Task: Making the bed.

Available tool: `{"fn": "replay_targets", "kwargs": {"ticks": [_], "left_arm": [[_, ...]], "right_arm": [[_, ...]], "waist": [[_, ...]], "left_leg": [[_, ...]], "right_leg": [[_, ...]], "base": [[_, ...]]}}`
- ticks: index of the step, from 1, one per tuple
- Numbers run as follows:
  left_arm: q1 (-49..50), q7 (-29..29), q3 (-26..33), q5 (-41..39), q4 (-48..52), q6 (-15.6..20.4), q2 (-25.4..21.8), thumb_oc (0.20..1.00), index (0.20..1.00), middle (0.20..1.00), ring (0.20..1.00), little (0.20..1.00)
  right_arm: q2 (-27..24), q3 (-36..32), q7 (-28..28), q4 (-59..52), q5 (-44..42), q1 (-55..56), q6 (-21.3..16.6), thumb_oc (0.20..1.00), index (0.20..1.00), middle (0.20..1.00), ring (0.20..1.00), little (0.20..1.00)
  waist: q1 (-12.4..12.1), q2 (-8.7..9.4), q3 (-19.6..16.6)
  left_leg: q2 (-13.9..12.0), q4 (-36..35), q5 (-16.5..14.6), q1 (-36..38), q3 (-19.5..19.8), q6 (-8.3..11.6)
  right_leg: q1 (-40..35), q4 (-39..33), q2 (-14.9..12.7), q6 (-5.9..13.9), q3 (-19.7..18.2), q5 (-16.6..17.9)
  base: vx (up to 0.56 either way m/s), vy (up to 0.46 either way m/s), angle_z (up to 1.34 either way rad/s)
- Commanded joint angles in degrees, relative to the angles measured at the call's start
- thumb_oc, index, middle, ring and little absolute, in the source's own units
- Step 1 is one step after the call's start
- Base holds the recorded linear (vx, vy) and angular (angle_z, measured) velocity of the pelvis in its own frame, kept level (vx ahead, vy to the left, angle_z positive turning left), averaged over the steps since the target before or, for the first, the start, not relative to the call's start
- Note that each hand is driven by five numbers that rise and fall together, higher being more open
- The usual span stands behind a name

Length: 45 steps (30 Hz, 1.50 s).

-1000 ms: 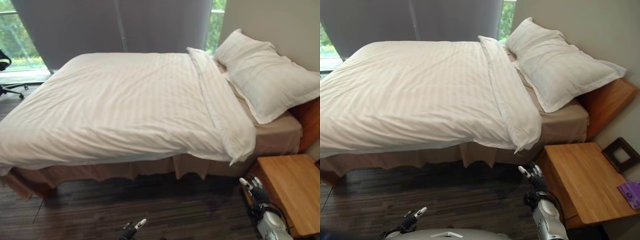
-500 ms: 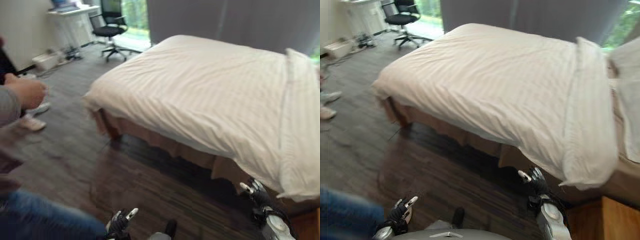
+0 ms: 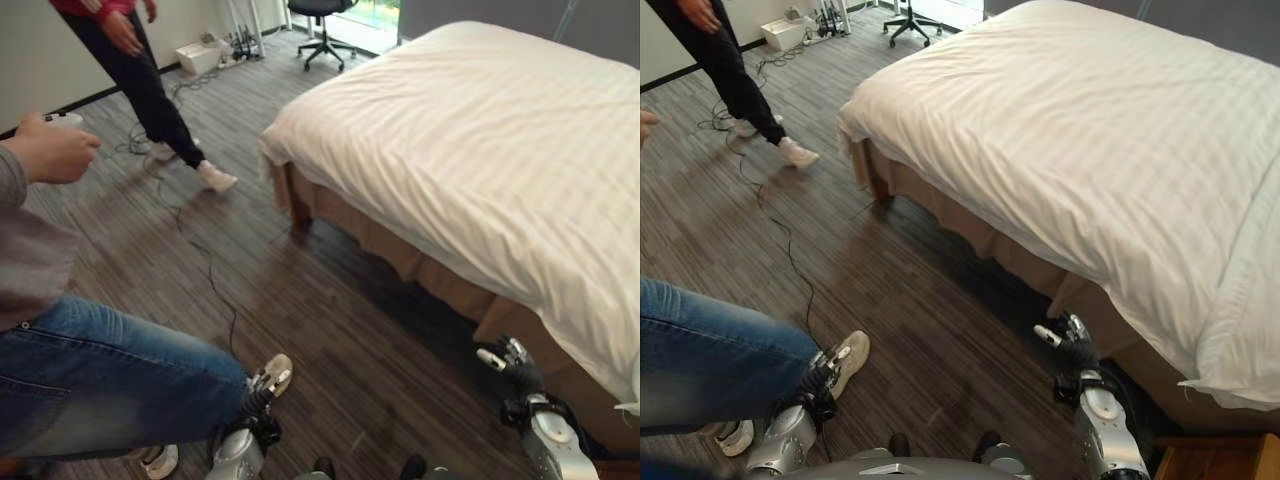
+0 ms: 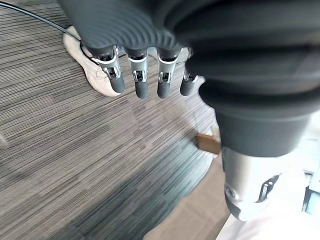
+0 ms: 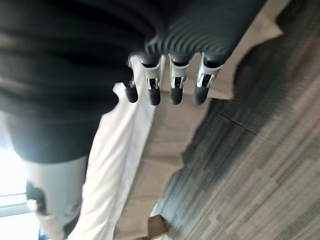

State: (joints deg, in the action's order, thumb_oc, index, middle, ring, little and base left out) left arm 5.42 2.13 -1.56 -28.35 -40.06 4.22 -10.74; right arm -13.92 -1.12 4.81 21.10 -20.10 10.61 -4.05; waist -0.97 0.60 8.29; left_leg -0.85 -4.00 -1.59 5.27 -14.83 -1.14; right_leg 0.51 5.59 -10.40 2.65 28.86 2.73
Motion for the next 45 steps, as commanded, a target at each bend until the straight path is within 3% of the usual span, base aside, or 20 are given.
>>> {"fn": "replay_targets", "kwargs": {"ticks": [1, 2, 3, 7, 8, 12, 15, 45], "left_arm": [[-0.7, 1.2, 0.8, 4.2, 1.6, 1.6, -5.2, 1.0, 1.0, 1.0, 1.0, 1.0], [-1.3, 1.5, 0.0, 5.5, 1.3, 2.0, -6.2, 1.0, 1.0, 1.0, 1.0, 1.0], [-2.4, 1.5, -0.2, 5.3, 1.6, 2.2, -6.8, 1.0, 1.0, 1.0, 1.0, 1.0], [-2.5, 2.1, 0.1, 6.2, 2.7, 2.5, -6.6, 1.0, 1.0, 1.0, 1.0, 1.0], [-2.4, 2.5, 0.3, 6.2, 3.3, 2.7, -6.5, 1.0, 1.0, 1.0, 1.0, 1.0], [0.7, 3.1, 0.6, 3.2, 5.5, 3.1, -3.7, 1.0, 1.0, 1.0, 1.0, 1.0], [3.1, 1.5, -1.4, 5.3, 5.0, 2.1, -3.1, 1.0, 1.0, 1.0, 1.0, 1.0], [3.2, 1.5, -3.9, 4.9, 2.7, 1.2, -1.1, 1.0, 1.0, 1.0, 1.0, 1.0]], "right_arm": [[-0.6, 2.7, 0.6, -1.2, 0.6, -2.5, -2.5, 1.0, 1.0, 1.0, 1.0, 1.0], [-0.6, 3.4, 0.4, -1.2, 1.3, -2.5, -2.5, 1.0, 1.0, 1.0, 1.0, 1.0], [-1.8, 4.5, -0.3, -1.8, 2.5, -1.7, -2.6, 1.0, 1.0, 1.0, 1.0, 1.0], [-3.1, 5.7, -0.9, -1.8, 6.0, -0.6, -2.5, 1.0, 1.0, 1.0, 1.0, 1.0], [-3.1, 6.0, -0.8, -1.6, 6.5, -0.8, -2.4, 1.0, 1.0, 1.0, 1.0, 1.0], [-3.6, 6.1, 0.1, -1.6, 6.1, -1.8, -2.7, 1.0, 1.0, 1.0, 1.0, 1.0], [-3.5, 4.7, 0.2, -1.9, 4.9, -0.8, -2.9, 1.0, 1.0, 1.0, 1.0, 1.0], [-3.4, 5.6, 1.3, -2.6, 6.2, -0.1, -3.1, 1.0, 1.0, 1.0, 1.0, 1.0]], "waist": [[1.4, -0.68, -0.4], [2.8, -0.43, 0.0], [4.9, -0.06, -0.7], [4.9, 0.51, -2.3], [4.6, 0.6, -2.6], [3.2, 0.96, -4.7], [3.3, 1.04, -5.6], [4.0, 1.06, -5.7]], "left_leg": [[0.9, 0.0, -5.5, 1.9, 3.8, -2.49], [1.2, 0.7, -5.4, 1.4, 4.7, -2.43], [1.9, 1.1, -4.7, 0.5, 6.6, -2.41], [3.3, 0.2, -4.5, 1.0, 7.9, -2.78], [3.4, -0.2, -4.5, 1.2, 7.6, -2.78], [3.6, -1.0, -4.0, 1.8, 7.0, -2.5], [3.5, -1.0, -4.3, 2.1, 6.7, -2.27], [2.9, -1.0, -5.1, 4.1, 5.9, -1.49]], "right_leg": [[2.8, 2.0, 1.5, 4.82, -13.6, -0.4], [3.9, 3.1, 4.9, 4.27, -21.6, -2.3], [5.6, 7.8, 10.8, 3.24, -30.0, -5.9], [3.3, 6.0, 12.1, 1.26, -27.2, -8.2], [2.2, 3.6, 11.8, 1.18, -25.8, -7.9], [-2.1, -4.6, 12.0, 1.21, -26.7, -5.5], [-4.0, -7.5, 11.8, 1.03, -26.3, -5.1], [-7.0, -10.0, 12.3, 0.44, -25.7, -5.8]], "base": [[-0.13, 0.284, -0.17], [-0.08, 0.215, 0.14], [-0.02, 0.143, 0.63], [0.03, 0.073, 0.5], [0.01, 0.035, 0.05], [0.04, -0.027, -0.08], [0.07, -0.056, -0.21], [0.05, -0.032, -0.01]]}}
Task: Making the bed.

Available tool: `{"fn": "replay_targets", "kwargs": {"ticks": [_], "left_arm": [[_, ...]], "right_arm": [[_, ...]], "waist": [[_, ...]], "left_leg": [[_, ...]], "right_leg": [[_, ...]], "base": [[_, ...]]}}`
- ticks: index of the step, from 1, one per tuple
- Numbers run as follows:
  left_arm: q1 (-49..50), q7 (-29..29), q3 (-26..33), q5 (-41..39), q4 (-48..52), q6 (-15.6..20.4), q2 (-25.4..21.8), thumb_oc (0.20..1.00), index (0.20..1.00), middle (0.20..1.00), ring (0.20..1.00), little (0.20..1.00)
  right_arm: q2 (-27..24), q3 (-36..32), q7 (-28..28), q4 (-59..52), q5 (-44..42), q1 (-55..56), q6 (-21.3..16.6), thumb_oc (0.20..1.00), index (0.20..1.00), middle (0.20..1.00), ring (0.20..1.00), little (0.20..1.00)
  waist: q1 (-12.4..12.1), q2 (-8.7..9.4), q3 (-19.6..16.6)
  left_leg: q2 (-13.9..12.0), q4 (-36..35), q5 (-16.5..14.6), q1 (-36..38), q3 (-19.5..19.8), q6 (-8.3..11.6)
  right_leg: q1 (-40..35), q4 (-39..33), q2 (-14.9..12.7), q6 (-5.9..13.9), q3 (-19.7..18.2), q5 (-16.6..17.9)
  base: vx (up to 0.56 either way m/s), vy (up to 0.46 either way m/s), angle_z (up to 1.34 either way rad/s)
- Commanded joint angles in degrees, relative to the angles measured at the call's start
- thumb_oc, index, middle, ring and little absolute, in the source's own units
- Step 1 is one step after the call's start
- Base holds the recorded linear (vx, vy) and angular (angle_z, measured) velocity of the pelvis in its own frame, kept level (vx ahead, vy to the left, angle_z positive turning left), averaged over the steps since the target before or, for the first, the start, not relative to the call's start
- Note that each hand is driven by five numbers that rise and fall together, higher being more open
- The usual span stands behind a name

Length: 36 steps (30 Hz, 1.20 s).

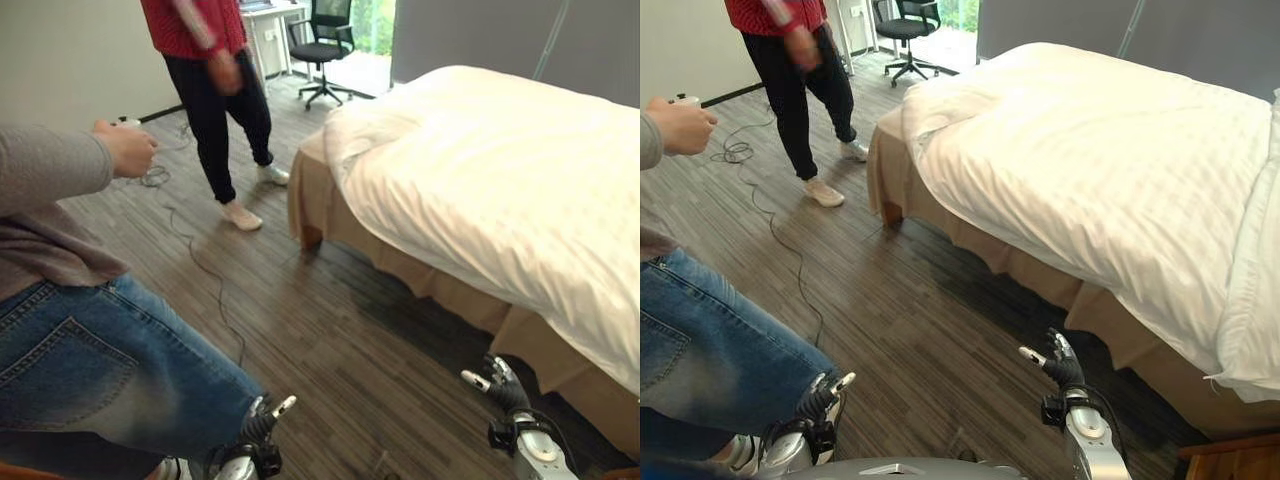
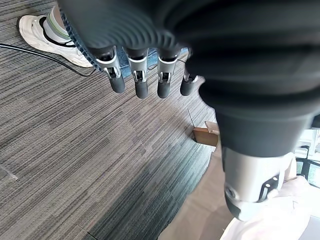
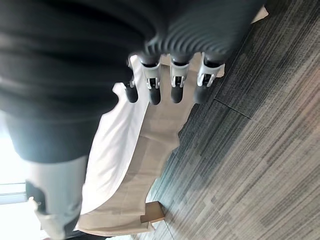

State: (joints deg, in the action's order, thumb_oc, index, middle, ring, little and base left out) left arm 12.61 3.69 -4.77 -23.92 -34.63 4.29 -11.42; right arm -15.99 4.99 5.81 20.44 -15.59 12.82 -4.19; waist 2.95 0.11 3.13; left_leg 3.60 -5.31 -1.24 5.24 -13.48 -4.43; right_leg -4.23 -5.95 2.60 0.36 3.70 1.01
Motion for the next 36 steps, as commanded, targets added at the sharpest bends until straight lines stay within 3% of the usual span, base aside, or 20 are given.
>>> {"fn": "replay_targets", "kwargs": {"ticks": [1, 28, 29, 36], "left_arm": [[-3.9, 0.0, -0.6, 0.3, -2.6, 1.2, -0.5, 1.0, 1.0, 1.0, 1.0, 1.0], [-3.5, 0.0, -0.4, -0.3, -2.7, 1.6, -0.5, 1.0, 1.0, 1.0, 1.0, 1.0], [-11.6, 10.0, 3.9, -1.1, 5.4, 4.9, -2.0, 1.0, 1.0, 1.0, 1.0, 1.0], [-5.7, 5.4, 2.2, -0.8, 8.0, 2.7, -0.8, 1.0, 1.0, 1.0, 1.0, 1.0]], "right_arm": [[-1.3, -0.4, 0.3, -1.9, 1.6, -2.4, -3.0, 1.0, 1.0, 1.0, 1.0, 1.0], [-1.1, 0.6, -1.4, -1.8, -1.3, -2.4, -3.5, 1.0, 1.0, 1.0, 1.0, 1.0], [-5.7, 11.2, -5.1, -18.6, 5.2, -8.6, -1.9, 1.0, 1.0, 1.0, 1.0, 1.0], [-5.5, 6.8, -5.3, -17.3, -1.1, -7.1, -1.6, 1.0, 1.0, 1.0, 1.0, 1.0]], "waist": [[0.1, 1.54, -0.6], [-0.2, 1.05, -0.4], [1.1, 1.47, 3.5], [0.1, 0.87, 2.7]], "left_leg": [[-1.6, 0.3, -5.5, 4.1, 4.6, 1.78], [-1.2, 0.3, -5.6, 4.5, 4.9, 1.74], [-2.5, 0.3, -3.5, 3.0, -5.5, 1.62], [-2.5, 0.3, -3.3, 4.1, -2.6, 2.54]], "right_leg": [[-2.3, 1.6, -0.7, 2.72, -0.6, -4.1], [-3.1, 1.0, -1.0, 2.91, -0.7, -3.6], [2.8, 7.3, -2.3, 3.82, -0.9, -4.1], [-2.3, 3.0, -2.2, 3.0, 2.5, -4.6]], "base": [[0.0, 0.0, 0.0], [0.0, 0.001, 0.0], [0.05, -0.03, -0.07], [0.12, -0.098, 0.09]]}}
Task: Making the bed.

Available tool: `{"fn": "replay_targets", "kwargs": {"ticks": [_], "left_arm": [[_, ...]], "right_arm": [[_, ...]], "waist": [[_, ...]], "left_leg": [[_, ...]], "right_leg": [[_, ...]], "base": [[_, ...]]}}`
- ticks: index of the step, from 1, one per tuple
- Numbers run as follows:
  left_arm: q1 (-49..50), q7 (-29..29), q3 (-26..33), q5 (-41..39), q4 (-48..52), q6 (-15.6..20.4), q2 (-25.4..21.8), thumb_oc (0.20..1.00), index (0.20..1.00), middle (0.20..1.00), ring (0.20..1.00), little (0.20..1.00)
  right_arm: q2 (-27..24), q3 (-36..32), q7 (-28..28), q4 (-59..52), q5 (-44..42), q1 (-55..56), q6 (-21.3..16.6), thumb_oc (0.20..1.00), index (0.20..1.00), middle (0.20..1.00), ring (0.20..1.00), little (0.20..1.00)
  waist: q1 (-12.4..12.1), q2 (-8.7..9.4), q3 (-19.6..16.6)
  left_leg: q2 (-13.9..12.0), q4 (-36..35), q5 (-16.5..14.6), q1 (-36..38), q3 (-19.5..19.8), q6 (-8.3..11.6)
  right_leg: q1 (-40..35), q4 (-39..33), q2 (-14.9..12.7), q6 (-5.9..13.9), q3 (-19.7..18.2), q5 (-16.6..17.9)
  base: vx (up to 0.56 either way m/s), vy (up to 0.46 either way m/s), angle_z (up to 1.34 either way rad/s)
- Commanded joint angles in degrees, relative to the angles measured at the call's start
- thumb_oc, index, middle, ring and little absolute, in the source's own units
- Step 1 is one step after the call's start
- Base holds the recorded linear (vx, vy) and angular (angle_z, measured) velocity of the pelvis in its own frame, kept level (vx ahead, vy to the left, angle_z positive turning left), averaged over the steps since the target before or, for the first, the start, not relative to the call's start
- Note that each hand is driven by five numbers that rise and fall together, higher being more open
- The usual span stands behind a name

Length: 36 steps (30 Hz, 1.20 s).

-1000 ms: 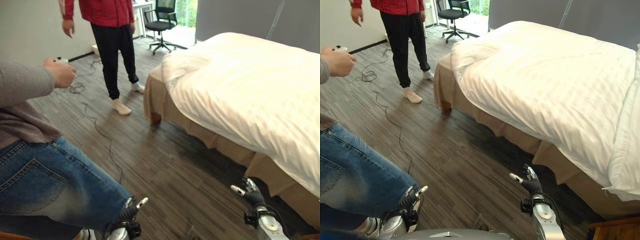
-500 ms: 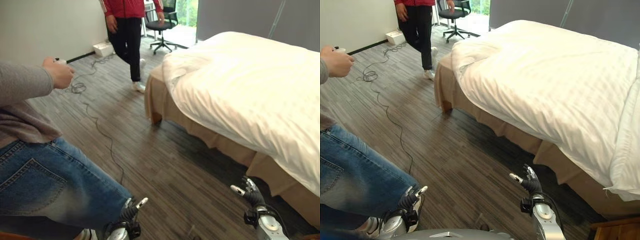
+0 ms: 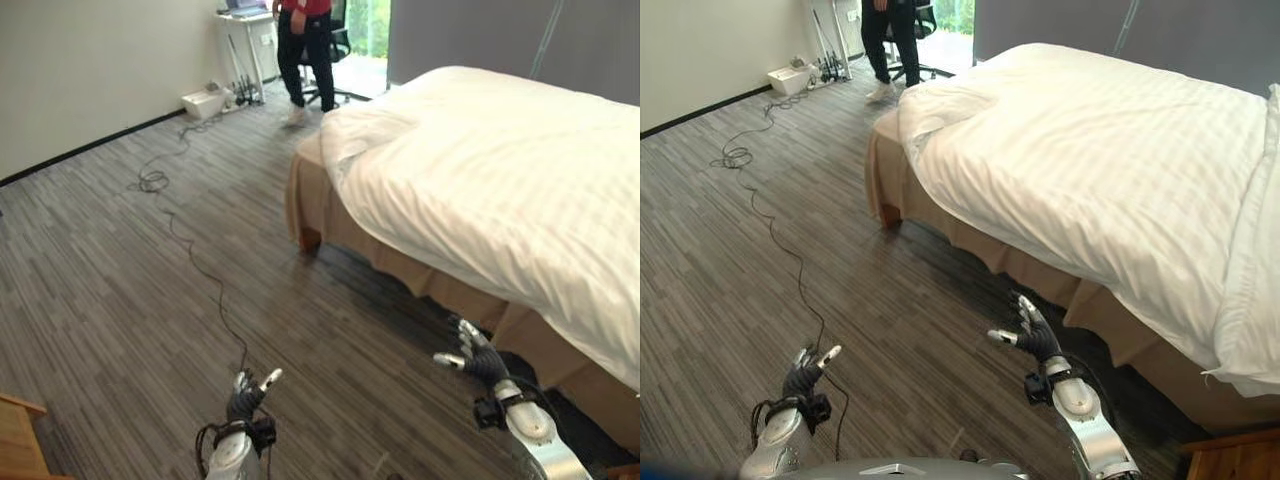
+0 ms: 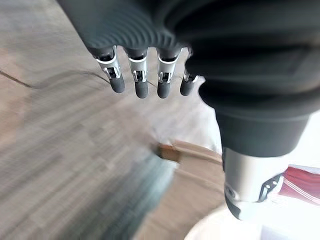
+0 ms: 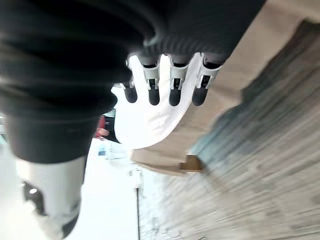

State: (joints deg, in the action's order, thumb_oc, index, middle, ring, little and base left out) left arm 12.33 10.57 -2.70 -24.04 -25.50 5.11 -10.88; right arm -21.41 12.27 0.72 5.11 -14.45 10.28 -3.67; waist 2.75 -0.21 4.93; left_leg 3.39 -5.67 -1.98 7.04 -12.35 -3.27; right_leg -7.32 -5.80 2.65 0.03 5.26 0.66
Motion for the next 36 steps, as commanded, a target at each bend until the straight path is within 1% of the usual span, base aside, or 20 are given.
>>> {"fn": "replay_targets", "kwargs": {"ticks": [1, 8, 12, 16, 17, 19, 20, 22, 23, 24, 25, 27, 28, 29, 30, 31, 33, 34, 35, 36], "left_arm": [[-5.1, -1.9, 0.2, -0.8, -0.5, 1.9, -1.5, 1.0, 1.0, 1.0, 1.0, 1.0], [-4.4, -1.7, 1.2, -1.4, 0.7, 2.0, -2.0, 1.0, 1.0, 1.0, 1.0, 1.0], [-4.1, -1.7, 1.6, -0.7, 1.4, 2.1, -2.1, 1.0, 1.0, 1.0, 1.0, 1.0], [-3.8, -1.7, 1.4, 0.1, 1.5, 1.9, -2.3, 1.0, 1.0, 1.0, 1.0, 1.0], [-4.0, -1.6, 1.4, 0.1, 1.4, 2.0, -2.4, 1.0, 1.0, 1.0, 1.0, 1.0], [-5.3, -1.6, 0.9, -1.2, 1.6, 2.1, -2.6, 1.0, 1.0, 1.0, 1.0, 1.0], [-6.3, -1.5, 0.8, -2.3, 1.7, 2.5, -2.7, 1.0, 1.0, 1.0, 1.0, 1.0], [-7.5, -1.1, 0.3, -3.0, 1.5, 2.6, -2.7, 1.0, 1.0, 1.0, 1.0, 1.0], [-8.4, -0.5, 0.1, -3.3, 1.6, 2.5, -2.7, 1.0, 1.0, 1.0, 1.0, 1.0], [-8.4, -0.5, 0.1, -3.3, 1.6, 2.5, -2.7, 1.0, 1.0, 1.0, 1.0, 1.0], [-8.7, -0.1, 0.2, -3.3, 1.6, 2.7, -2.8, 1.0, 1.0, 1.0, 1.0, 1.0], [-10.0, 0.8, -0.2, -3.5, 1.1, 3.2, -2.6, 1.0, 1.0, 1.0, 1.0, 1.0], [-10.4, 1.2, -0.5, -3.4, 0.5, 3.2, -2.2, 1.0, 1.0, 1.0, 1.0, 1.0], [-11.0, 1.2, -0.7, -3.2, 0.1, 3.4, -2.1, 1.0, 1.0, 1.0, 1.0, 1.0], [-11.0, 1.2, -0.7, -3.2, 0.0, 3.4, -2.0, 1.0, 1.0, 1.0, 1.0, 1.0], [-11.4, 1.3, -0.8, -2.8, -0.4, 3.5, -1.9, 1.0, 1.0, 1.0, 1.0, 1.0], [-11.3, 1.1, -0.6, -2.7, -0.5, 3.7, -2.0, 1.0, 1.0, 1.0, 1.0, 1.0], [-11.1, 1.0, -0.6, -2.4, -0.7, 3.7, -2.2, 1.0, 1.0, 1.0, 1.0, 1.0], [-11.0, 1.1, -0.8, -2.2, -0.4, 3.8, -2.3, 1.0, 1.0, 1.0, 1.0, 1.0], [-11.6, 1.4, -1.1, -2.7, -0.2, 3.9, -2.7, 1.0, 1.0, 1.0, 1.0, 1.0]], "right_arm": [[-0.4, -0.5, -0.3, -2.2, -1.8, -4.7, -2.0, 1.0, 1.0, 1.0, 1.0, 1.0], [-0.4, 0.6, -0.4, -3.0, 0.2, -5.9, -1.9, 1.0, 1.0, 1.0, 1.0, 1.0], [-0.7, 0.8, -0.5, -3.2, 2.2, -6.3, -2.0, 1.0, 1.0, 1.0, 1.0, 1.0], [-0.3, -0.2, -0.1, -3.7, 0.8, -5.2, -2.7, 1.0, 1.0, 1.0, 1.0, 1.0], [-0.2, -0.3, 0.0, -3.6, 0.2, -5.1, -2.9, 1.0, 1.0, 1.0, 1.0, 1.0], [-0.5, -1.3, 0.3, -4.0, -1.6, -4.7, -3.5, 1.0, 1.0, 1.0, 1.0, 1.0], [-0.8, -1.5, 0.1, -4.2, -2.1, -4.8, -3.8, 1.0, 1.0, 1.0, 1.0, 1.0], [-1.2, -1.3, 0.3, -4.1, -2.0, -4.7, -3.6, 1.0, 1.0, 1.0, 1.0, 1.0], [-1.2, -1.1, 0.9, -3.3, -1.5, -5.0, -3.3, 1.0, 1.0, 1.0, 1.0, 1.0], [-1.2, -1.1, 0.9, -3.3, -1.5, -5.0, -3.3, 1.0, 1.0, 1.0, 1.0, 1.0], [-1.1, -1.0, 1.3, -3.0, -2.0, -5.4, -3.3, 1.0, 1.0, 1.0, 1.0, 1.0], [-0.8, -0.5, 1.3, -2.8, -3.8, -5.7, -3.6, 1.0, 1.0, 1.0, 1.0, 1.0], [-1.0, -0.2, 1.1, -2.6, -3.4, -5.5, -3.6, 1.0, 1.0, 1.0, 1.0, 1.0], [-1.7, 0.0, 0.9, -2.4, -2.8, -5.6, -3.4, 1.0, 1.0, 1.0, 1.0, 1.0], [-1.8, 0.0, 0.9, -2.4, -2.8, -5.6, -3.4, 1.0, 1.0, 1.0, 1.0, 1.0], [-2.6, 0.4, 0.7, -2.3, -0.8, -5.5, -2.8, 1.0, 1.0, 1.0, 1.0, 1.0], [-2.7, 0.6, 0.4, -2.1, -0.1, -5.4, -2.5, 1.0, 1.0, 1.0, 1.0, 1.0], [-2.1, 0.9, 0.1, -1.8, -0.3, -5.2, -2.3, 1.0, 1.0, 1.0, 1.0, 1.0], [-1.4, 1.0, 0.3, -1.7, -0.5, -4.9, -2.2, 1.0, 1.0, 1.0, 1.0, 1.0], [-0.3, 1.8, 0.5, -1.3, -0.9, -4.9, -2.0, 1.0, 1.0, 1.0, 1.0, 1.0]], "waist": [[0.2, 1.09, 0.8], [-0.7, 0.8, 0.8], [-1.4, 0.82, 1.1], [-1.3, 0.6, 1.1], [-1.2, 0.71, 1.3], [-1.0, 1.57, 2.8], [-1.0, 1.95, 4.1], [-1.1, 2.0, 5.4], [-0.7, 2.32, 5.2], [-0.7, 2.38, 5.3], [-0.6, 2.58, 5.1], [0.2, 2.42, 5.3], [1.0, 1.78, 5.3], [1.4, 1.23, 5.4], [1.5, 1.22, 5.4], [1.8, 0.34, 5.1], [1.5, -0.03, 4.8], [1.4, -0.21, 4.3], [1.5, -0.27, 3.9], [1.2, 0.14, 3.5]], "left_leg": [[-2.3, 0.7, -2.5, 2.3, -3.3, 1.52], [-2.4, 0.7, -1.8, 2.2, -1.4, 2.18], [-2.4, 0.7, -1.0, 1.7, -0.7, 2.71], [-2.5, 0.7, -0.6, 1.1, 0.2, 2.89], [-2.7, 1.8, -0.8, 0.2, 0.3, 3.0], [-3.5, 12.4, -2.4, -5.8, 0.2, 4.04], [-4.4, 20.2, -2.3, -9.9, 1.0, 4.77], [-4.7, 24.0, -0.1, -12.8, 3.1, 5.67], [-5.2, 18.9, -0.6, -13.0, 3.5, 5.11], [-5.1, 18.5, -0.5, -12.8, 3.5, 5.08], [-5.6, 15.4, -0.2, -12.0, 3.1, 4.96], [-7.1, 8.4, 3.5, -10.8, 2.8, 5.21], [-7.9, 3.0, 6.6, -10.7, 2.0, 5.98], [-8.2, 0.7, 7.3, -11.4, 2.0, 6.47], [-8.2, 0.7, 7.3, -11.4, 2.0, 6.47], [-8.3, 0.7, 7.8, -11.9, 2.6, 7.44], [-8.0, 0.7, 7.8, -10.9, 2.3, 7.48], [-7.7, 0.7, 6.9, -10.1, 1.6, 7.04], [-7.0, 3.7, 6.1, -11.3, 1.2, 6.56], [-6.1, 9.4, 2.8, -12.8, 0.1, 5.52]], "right_leg": [[0.6, 2.9, -2.2, 3.13, 1.3, -4.5], [-0.2, 3.0, -2.0, 2.2, 2.9, -5.6], [-0.4, 1.8, -1.9, 2.15, 3.9, -5.2], [0.2, 2.7, -1.8, 1.77, 4.2, -5.9], [0.6, 3.3, -1.9, 1.55, 4.5, -6.3], [1.4, 5.2, -2.7, 0.41, 6.2, -7.5], [1.7, 6.2, -2.8, -0.39, 6.9, -7.9], [1.7, 7.1, -2.8, -0.96, 7.6, -8.4], [1.8, 7.1, -3.4, -0.57, 8.1, -8.5], [1.8, 7.1, -3.5, -0.54, 8.1, -8.5], [1.8, 7.0, -3.7, -0.41, 7.8, -8.6], [1.9, 7.3, -3.9, -0.39, 7.4, -8.8], [1.7, 7.3, -3.8, -0.45, 8.0, -9.3], [1.0, 7.1, -4.3, -0.29, 8.3, -9.5], [1.0, 7.1, -4.3, -0.28, 8.3, -9.5], [-1.2, 6.0, -4.9, 0.33, 7.7, -9.7], [-2.6, 5.2, -5.3, 0.89, 6.7, -9.7], [-4.0, 4.5, -6.0, 1.4, 6.0, -9.9], [-4.9, 4.5, -7.2, 1.9, 5.7, -9.9], [-5.4, 5.4, -9.6, 2.83, 5.5, -9.6]], "base": [[0.05, -0.093, 0.32], [0.02, -0.087, 0.19], [0.0, -0.082, 0.15], [0.03, -0.061, 0.09], [-0.05, -0.072, 0.2], [-0.1, -0.12, 0.33], [-0.1, -0.116, 0.58], [-0.03, -0.037, 0.82], [0.03, 0.023, 0.47], [0.09, 0.057, 0.22], [0.09, 0.061, 0.06], [0.14, 0.122, 0.1], [0.18, 0.194, -0.05], [0.14, 0.156, -0.02], [0.32, 0.255, 0.11], [0.42, 0.301, 0.22], [0.39, 0.281, -0.12], [0.36, 0.281, -0.68], [0.67, 0.57, -0.68], [0.65, 0.606, -0.51]]}}
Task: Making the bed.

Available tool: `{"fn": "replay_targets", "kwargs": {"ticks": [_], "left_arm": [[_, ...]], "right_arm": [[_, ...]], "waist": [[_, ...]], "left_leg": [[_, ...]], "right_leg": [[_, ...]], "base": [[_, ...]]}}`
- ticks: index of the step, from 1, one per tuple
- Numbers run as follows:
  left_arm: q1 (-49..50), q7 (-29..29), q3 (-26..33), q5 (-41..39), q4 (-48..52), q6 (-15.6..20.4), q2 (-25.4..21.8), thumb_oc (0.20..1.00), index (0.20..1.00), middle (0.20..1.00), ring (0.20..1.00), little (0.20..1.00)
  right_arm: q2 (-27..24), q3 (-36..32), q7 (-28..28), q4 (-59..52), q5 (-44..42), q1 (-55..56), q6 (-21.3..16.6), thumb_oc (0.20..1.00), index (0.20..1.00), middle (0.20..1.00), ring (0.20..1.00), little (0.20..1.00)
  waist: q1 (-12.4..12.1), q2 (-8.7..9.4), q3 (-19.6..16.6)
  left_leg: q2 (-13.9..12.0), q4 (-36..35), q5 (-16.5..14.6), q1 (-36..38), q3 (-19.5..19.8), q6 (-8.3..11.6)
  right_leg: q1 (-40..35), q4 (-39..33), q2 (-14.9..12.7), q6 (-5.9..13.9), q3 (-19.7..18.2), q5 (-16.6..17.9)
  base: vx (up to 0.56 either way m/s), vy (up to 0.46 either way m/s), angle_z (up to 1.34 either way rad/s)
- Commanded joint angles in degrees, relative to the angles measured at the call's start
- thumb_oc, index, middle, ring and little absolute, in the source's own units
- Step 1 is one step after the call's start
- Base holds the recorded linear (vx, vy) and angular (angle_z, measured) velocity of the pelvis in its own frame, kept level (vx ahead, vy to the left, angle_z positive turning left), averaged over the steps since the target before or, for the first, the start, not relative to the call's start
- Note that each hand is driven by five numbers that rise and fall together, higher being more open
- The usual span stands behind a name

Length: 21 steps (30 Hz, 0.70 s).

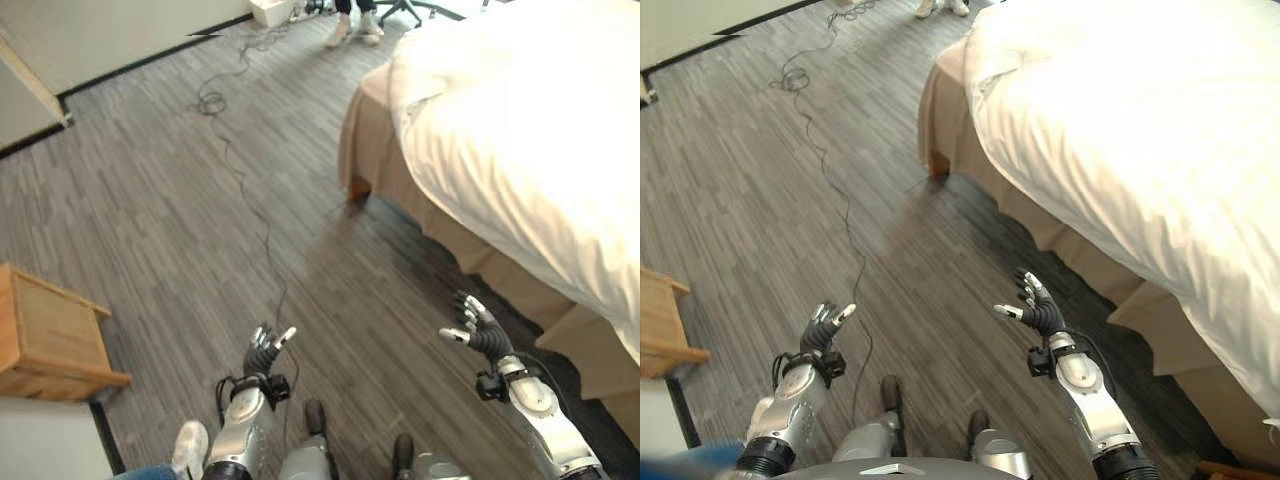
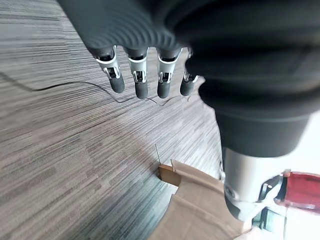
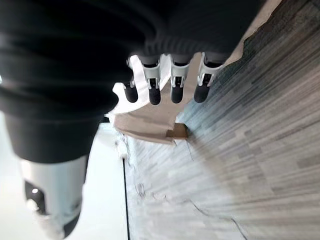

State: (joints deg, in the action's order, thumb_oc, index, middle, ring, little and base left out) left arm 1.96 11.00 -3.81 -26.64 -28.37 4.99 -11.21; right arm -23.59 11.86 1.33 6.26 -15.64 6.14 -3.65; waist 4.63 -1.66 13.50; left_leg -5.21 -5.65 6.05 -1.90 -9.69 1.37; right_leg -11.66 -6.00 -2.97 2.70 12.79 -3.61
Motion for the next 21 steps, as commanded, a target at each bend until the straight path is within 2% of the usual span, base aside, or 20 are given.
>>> {"fn": "replay_targets", "kwargs": {"ticks": [1, 3, 6, 7, 8, 9, 10, 11, 14, 15, 16, 17, 18, 19, 20, 21], "left_arm": [[-2.2, 1.3, -0.2, -0.8, 3.0, 4.3, -3.1, 1.0, 1.0, 1.0, 1.0, 1.0], [-4.2, 1.7, -0.9, -0.8, 2.9, 4.3, -3.9, 1.0, 1.0, 1.0, 1.0, 1.0], [-6.2, 2.0, -1.4, -0.6, 3.0, 4.1, -4.6, 1.0, 1.0, 1.0, 1.0, 1.0], [-6.2, 1.8, -1.5, -0.5, 3.2, 3.9, -4.8, 1.0, 1.0, 1.0, 1.0, 1.0], [-6.1, 1.4, -1.6, 0.0, 3.8, 3.3, -5.0, 1.0, 1.0, 1.0, 1.0, 1.0], [-5.4, 1.0, -1.7, -0.1, 4.5, 3.0, -4.5, 1.0, 1.0, 1.0, 1.0, 1.0], [-5.4, 0.9, -1.7, 0.0, 4.3, 2.9, -4.2, 1.0, 1.0, 1.0, 1.0, 1.0], [-5.4, 0.9, -1.7, 0.0, 4.3, 2.9, -4.2, 1.0, 1.0, 1.0, 1.0, 1.0], [-4.6, -0.3, -2.1, 1.2, 4.2, 2.5, -3.8, 1.0, 1.0, 1.0, 1.0, 1.0], [-3.8, -1.1, -2.6, 1.8, 4.2, 2.3, -3.5, 1.0, 1.0, 1.0, 1.0, 1.0], [-3.3, -1.4, -2.6, 1.7, 3.8, 2.4, -3.2, 1.0, 1.0, 1.0, 1.0, 1.0], [-3.3, -1.4, -2.6, 1.7, 3.8, 2.4, -3.2, 1.0, 1.0, 1.0, 1.0, 1.0], [-3.1, -1.6, -2.6, 1.4, 3.3, 2.5, -2.8, 1.0, 1.0, 1.0, 1.0, 1.0], [-3.1, -1.6, -2.6, 1.4, 3.3, 2.5, -2.8, 1.0, 1.0, 1.0, 1.0, 1.0], [-2.9, -2.0, -2.4, 1.0, 3.2, 2.5, -2.5, 1.0, 1.0, 1.0, 1.0, 1.0], [-2.8, -2.4, -2.8, 1.8, 3.3, 2.2, -2.7, 1.0, 1.0, 1.0, 1.0, 1.0]], "right_arm": [[2.8, 2.6, 0.2, -2.7, -0.8, -1.2, -2.0, 1.0, 1.0, 1.0, 1.0, 1.0], [4.2, 4.4, 0.3, -2.5, -2.6, -2.7, -2.3, 1.0, 1.0, 1.0, 1.0, 1.0], [4.5, 6.4, -0.3, -3.3, -2.0, -3.4, -2.0, 1.0, 1.0, 1.0, 1.0, 1.0], [4.6, 6.7, -0.5, -3.7, -1.4, -3.2, -1.9, 1.0, 1.0, 1.0, 1.0, 1.0], [4.9, 7.3, -1.3, -3.7, 0.3, -2.8, -1.3, 1.0, 1.0, 1.0, 1.0, 1.0], [4.9, 7.4, -1.8, -3.6, 0.4, -2.0, -0.9, 1.0, 1.0, 1.0, 1.0, 1.0], [5.1, 7.2, -1.9, -3.4, 0.1, -1.7, -0.9, 1.0, 1.0, 1.0, 1.0, 1.0], [5.1, 7.2, -1.9, -3.4, 0.1, -1.7, -0.9, 1.0, 1.0, 1.0, 1.0, 1.0], [4.4, 5.8, -2.2, -3.7, -1.3, -0.8, -1.1, 1.0, 1.0, 1.0, 1.0, 1.0], [4.3, 4.6, -1.8, -3.4, -2.0, -0.3, -1.4, 1.0, 1.0, 1.0, 1.0, 1.0], [4.2, 4.0, -1.6, -3.3, -2.9, 0.0, -1.7, 1.0, 1.0, 1.0, 1.0, 1.0], [4.2, 4.0, -1.6, -3.3, -2.9, 0.0, -1.7, 1.0, 1.0, 1.0, 1.0, 1.0], [4.3, 3.6, -1.2, -3.1, -3.8, 0.3, -1.9, 1.0, 1.0, 1.0, 1.0, 1.0], [4.3, 3.6, -1.2, -3.1, -3.8, 0.3, -1.9, 1.0, 1.0, 1.0, 1.0, 1.0], [4.5, 3.6, -1.3, -2.9, -4.6, 0.4, -1.9, 1.0, 1.0, 1.0, 1.0, 1.0], [4.4, 3.6, -1.0, -2.5, -4.5, 0.2, -1.5, 1.0, 1.0, 1.0, 1.0, 1.0]], "waist": [[-0.7, 1.73, -5.1], [-1.0, 1.72, -4.8], [-0.5, 1.85, -3.8], [-0.1, 1.9, -3.2], [0.4, 1.4, -2.3], [1.3, 1.92, -1.5], [1.5, 1.92, -1.3], [1.4, 2.03, -1.4], [1.8, 0.9, -0.9], [2.1, 0.36, -0.7], [2.0, 0.19, -0.9], [1.9, 0.08, -0.9], [1.9, -0.05, -1.3], [1.8, -0.07, -1.3], [1.2, 0.08, -1.9], [0.1, 0.56, -2.6]], "left_leg": [[2.9, 9.9, -6.8, -3.6, -2.9, -0.17], [3.7, 8.6, -8.3, -2.0, -4.5, -2.24], [6.4, 6.3, -10.0, 2.4, -5.9, -5.46], [7.7, 5.3, -10.6, 4.4, -6.1, -6.71], [9.4, 3.9, -12.1, 7.5, -6.4, -8.23], [10.1, 0.9, -11.6, 9.9, -7.1, -8.77], [10.4, 0.7, -11.7, 10.5, -6.9, -8.82], [10.5, 0.7, -11.7, 10.4, -7.1, -8.83], [10.4, 0.7, -12.4, 11.4, -7.7, -7.6], [10.2, 0.7, -12.9, 12.3, -6.6, -6.71], [10.0, 0.7, -13.1, 13.0, -6.3, -6.14], [9.9, 0.7, -13.1, 13.0, -6.4, -6.11], [9.9, 0.7, -13.3, 13.6, -5.6, -5.5], [9.9, 0.7, -13.3, 13.6, -5.7, -5.49], [10.3, 0.7, -13.8, 14.3, -5.1, -4.87], [10.8, 0.7, -14.0, 14.5, -5.1, -4.11]], "right_leg": [[-0.1, 8.1, -5.1, 0.74, -2.6, -4.5], [5.0, 17.1, -6.5, 1.2, -4.5, -1.6], [11.9, 31.9, -9.0, 0.87, -6.5, 5.7], [13.6, 36.3, -10.3, 0.84, -6.6, 8.6], [15.5, 42.4, -12.7, 1.3, -4.8, 12.1], [20.0, 48.8, -9.6, 1.24, -7.6, 8.4], [22.5, 50.4, -8.2, 1.35, -8.2, 6.1], [22.8, 50.7, -8.3, 1.32, -8.3, 6.0], [27.2, 46.3, -3.6, 1.88, -6.2, 0.7], [27.3, 37.0, 0.8, 2.53, -6.5, -0.2], [26.6, 29.1, 3.4, 3.02, -7.6, 0.3], [26.4, 28.7, 3.6, 2.99, -7.6, 0.5], [25.3, 19.4, 5.8, 3.65, -9.3, 2.0], [25.2, 19.3, 5.9, 3.65, -9.3, 2.1], [24.2, 10.5, 6.8, 4.47, -9.5, 4.5], [23.0, 4.6, 6.1, 5.13, -5.6, 5.6]], "base": [[0.6, 0.623, -0.38], [0.36, 0.457, -0.28], [0.33, 0.463, -0.27], [0.47, 0.67, 0.32], [0.48, 0.626, 0.44], [0.44, 0.528, 0.3], [0.19, 0.175, -0.24], [0.14, 0.134, -0.42], [0.23, 0.133, 0.21], [0.38, 0.06, 0.06], [0.31, 0.015, -0.09], [0.26, -0.021, -0.03], [0.14, -0.012, 0.2], [0.31, -0.017, 0.38], [0.41, -0.027, 0.52], [0.62, -0.055, 0.41]]}}
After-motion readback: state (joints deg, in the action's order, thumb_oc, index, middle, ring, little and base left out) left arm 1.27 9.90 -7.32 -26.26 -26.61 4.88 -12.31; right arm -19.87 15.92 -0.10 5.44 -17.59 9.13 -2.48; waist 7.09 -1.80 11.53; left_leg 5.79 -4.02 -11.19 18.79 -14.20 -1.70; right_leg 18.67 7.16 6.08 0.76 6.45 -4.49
